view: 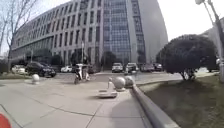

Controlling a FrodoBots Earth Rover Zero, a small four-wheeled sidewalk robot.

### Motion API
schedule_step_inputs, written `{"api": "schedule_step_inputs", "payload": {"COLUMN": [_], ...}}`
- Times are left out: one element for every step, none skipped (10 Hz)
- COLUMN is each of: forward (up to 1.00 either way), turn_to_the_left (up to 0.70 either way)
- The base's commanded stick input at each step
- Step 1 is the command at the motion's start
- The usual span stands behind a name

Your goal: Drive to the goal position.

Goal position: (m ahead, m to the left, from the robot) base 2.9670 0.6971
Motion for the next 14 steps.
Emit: {"api": "schedule_step_inputs", "payload": {"forward": [0.34,0.65,0.7,0.7,0.7,0.7,0.7,0.7,0.7,0.7,0.7,0.7,0.7,0.7], "turn_to_the_left": [0.0,0.0,0.0,0.0,0.0,0.0,0.0,0.0,0.0,0.0,0.0,0.0,0.0,0.0]}}
